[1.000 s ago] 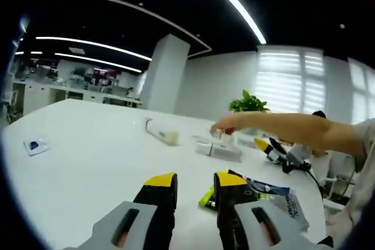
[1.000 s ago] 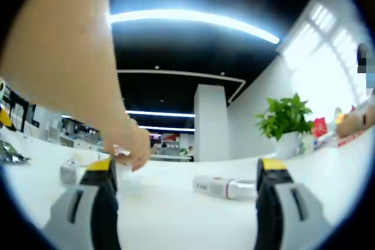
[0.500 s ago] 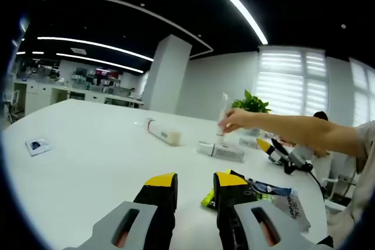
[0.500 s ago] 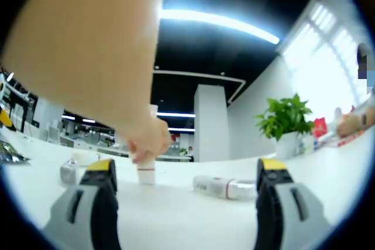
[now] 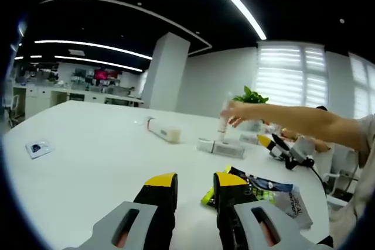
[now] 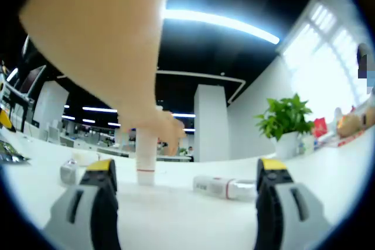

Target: Arrange the skincare products in the storage area until every visible bottle or jar stands upright without overlapping.

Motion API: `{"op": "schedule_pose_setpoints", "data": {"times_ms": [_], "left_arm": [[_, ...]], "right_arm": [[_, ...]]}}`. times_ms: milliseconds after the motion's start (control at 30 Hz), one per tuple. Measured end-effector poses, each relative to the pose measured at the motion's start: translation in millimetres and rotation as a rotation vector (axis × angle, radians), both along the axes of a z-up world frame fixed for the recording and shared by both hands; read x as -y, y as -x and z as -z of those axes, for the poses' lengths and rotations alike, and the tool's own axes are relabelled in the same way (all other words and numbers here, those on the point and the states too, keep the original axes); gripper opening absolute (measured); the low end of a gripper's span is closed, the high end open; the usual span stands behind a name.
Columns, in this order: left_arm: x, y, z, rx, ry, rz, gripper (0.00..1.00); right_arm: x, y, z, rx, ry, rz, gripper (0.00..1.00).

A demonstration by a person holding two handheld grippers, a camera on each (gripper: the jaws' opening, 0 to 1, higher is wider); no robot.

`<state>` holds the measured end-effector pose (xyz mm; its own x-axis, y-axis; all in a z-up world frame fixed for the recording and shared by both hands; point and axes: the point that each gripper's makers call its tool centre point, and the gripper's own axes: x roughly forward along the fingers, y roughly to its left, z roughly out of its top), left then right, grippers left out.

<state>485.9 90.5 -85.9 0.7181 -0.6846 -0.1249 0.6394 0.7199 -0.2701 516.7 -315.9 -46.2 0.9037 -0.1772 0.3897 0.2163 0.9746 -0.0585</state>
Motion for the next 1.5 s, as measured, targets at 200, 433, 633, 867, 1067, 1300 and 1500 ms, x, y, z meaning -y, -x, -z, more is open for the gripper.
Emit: {"op": "schedule_pose_setpoints", "data": {"times_ms": [200,433,633,867,1067,1300,1500], "left_arm": [[1.8,0.3,0.9,0.001,-0.013,0.005,0.25],[0.3,0.5,-0.8,0.009,-0.007,0.002,0.25],[-0.7,-1.4,-3.8,0.005,0.027,0.001,0.25],[2.5,-0.6,-3.2,0.011,0.012,0.017,0.25],[4.6,-1.5,-1.4,0.011,-0.002,0.022,0.25],[4.1,-2.0,-1.2,0.009,0.002,0.019,0.25],[4.9,-1.9,-0.3,0.006,0.002,0.019,0.25]], "right_arm": [[-0.1,-0.1,0.0,0.0,0.0,0.0,1.0],[-0.1,-0.8,-0.3,0.0,0.0,0.0,1.0],[-0.1,-1.0,-0.4,0.0,0.0,0.0,1.0],[0.7,-1.6,0.2,0.0,0.0,0.0,1.0],[0.6,-1.7,0.2,-0.001,0.0,-0.001,1.0],[0.6,-1.6,0.1,0.0,0.0,-0.001,1.0],[0.6,-1.7,0.2,0.0,0.0,0.0,1.0]]}}
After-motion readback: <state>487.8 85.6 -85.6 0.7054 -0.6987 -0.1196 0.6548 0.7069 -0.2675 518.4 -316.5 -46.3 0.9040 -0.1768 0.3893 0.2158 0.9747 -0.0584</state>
